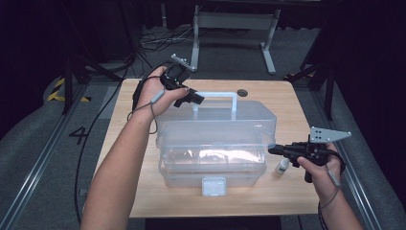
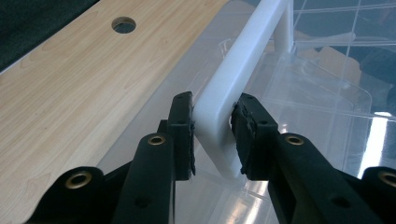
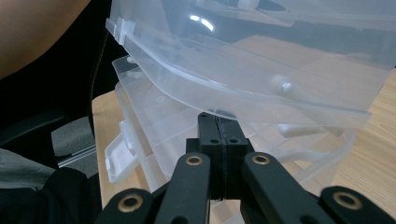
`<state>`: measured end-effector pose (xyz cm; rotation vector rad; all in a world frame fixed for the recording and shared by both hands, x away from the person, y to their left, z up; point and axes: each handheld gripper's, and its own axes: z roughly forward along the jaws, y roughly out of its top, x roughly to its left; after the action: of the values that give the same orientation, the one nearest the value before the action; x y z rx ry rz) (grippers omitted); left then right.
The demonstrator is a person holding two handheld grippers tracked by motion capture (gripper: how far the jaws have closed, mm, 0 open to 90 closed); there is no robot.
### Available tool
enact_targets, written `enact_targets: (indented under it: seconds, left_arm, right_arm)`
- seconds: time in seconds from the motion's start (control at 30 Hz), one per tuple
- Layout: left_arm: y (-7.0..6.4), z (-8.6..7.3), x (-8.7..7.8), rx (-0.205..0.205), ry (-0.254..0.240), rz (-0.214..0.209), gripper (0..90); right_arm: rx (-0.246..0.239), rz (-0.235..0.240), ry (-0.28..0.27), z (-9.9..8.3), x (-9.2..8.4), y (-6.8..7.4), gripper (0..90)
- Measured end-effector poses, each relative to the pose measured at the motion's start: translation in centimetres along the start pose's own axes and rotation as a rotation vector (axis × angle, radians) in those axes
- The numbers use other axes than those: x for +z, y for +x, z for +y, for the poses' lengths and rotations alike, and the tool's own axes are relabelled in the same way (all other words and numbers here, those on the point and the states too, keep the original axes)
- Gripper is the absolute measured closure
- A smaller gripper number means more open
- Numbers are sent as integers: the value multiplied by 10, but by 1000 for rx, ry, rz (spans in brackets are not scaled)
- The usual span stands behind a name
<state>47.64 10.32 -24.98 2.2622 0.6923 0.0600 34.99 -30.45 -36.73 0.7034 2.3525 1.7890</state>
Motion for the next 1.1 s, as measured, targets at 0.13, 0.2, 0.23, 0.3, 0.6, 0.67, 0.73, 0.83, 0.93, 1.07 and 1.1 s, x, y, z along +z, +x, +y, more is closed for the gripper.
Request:
enact_targets:
  seconds: [0.13, 0.2, 0.23, 0.3, 0.6, 0.67, 0.73, 0.83, 0.93, 1.07, 1.1]
  left_arm:
    - [-1, -3, -2, 13, -34, 20, 655]
    - [-3, -5, -5, 14, -59, 34, 515]
    - [-3, -6, -6, 20, -78, 41, 463]
    - [-5, -7, -9, 29, -105, 52, 409]
    - [-25, -12, -28, 78, -164, 118, 338]
    - [-31, -14, -33, 86, -186, 121, 338]
    - [-39, -16, -40, 90, -208, 124, 338]
    - [-46, -20, -50, 88, -239, 134, 333]
    - [-50, -26, -57, 78, -257, 148, 331]
    - [-54, -48, -73, 44, -314, 155, 349]
    - [-54, -48, -73, 44, -314, 155, 351]
  right_arm:
    - [0, 1, 6, 0, 1, -1, 900]
    - [-1, 0, 8, 0, 1, -2, 900]
    - [-2, 0, 10, 1, 1, -2, 900]
    - [-3, 0, 11, 1, 2, -2, 900]
    - [-1, 1, 4, 1, 2, -2, 900]
    - [0, 2, 4, 2, 2, -3, 900]
    - [-4, 3, 5, 3, 2, -3, 900]
    - [-5, 2, 9, 4, 3, -4, 900]
    - [-9, 0, 11, 5, 3, -4, 900]
    - [-8, 1, 7, 6, 3, -5, 900]
    - [-6, 2, 7, 6, 3, -6, 900]
